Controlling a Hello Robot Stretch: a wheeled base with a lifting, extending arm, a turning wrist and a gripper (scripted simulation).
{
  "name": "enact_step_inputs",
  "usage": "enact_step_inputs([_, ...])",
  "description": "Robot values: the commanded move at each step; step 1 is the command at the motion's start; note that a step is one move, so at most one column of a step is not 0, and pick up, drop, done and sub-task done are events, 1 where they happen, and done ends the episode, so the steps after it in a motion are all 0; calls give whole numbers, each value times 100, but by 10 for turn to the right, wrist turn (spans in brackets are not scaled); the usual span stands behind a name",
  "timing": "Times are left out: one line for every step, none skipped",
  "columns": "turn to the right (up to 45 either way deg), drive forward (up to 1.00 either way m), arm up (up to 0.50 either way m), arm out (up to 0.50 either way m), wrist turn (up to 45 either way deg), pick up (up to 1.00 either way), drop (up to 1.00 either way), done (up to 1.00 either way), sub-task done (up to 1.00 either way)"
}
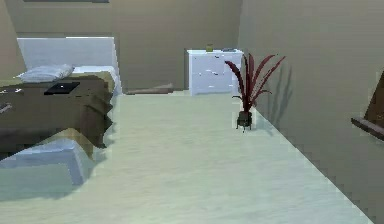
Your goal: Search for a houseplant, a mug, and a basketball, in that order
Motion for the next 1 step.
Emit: enact_step_inputs([0, 50, 0, 0, 0, 0, 0, 0, 0])
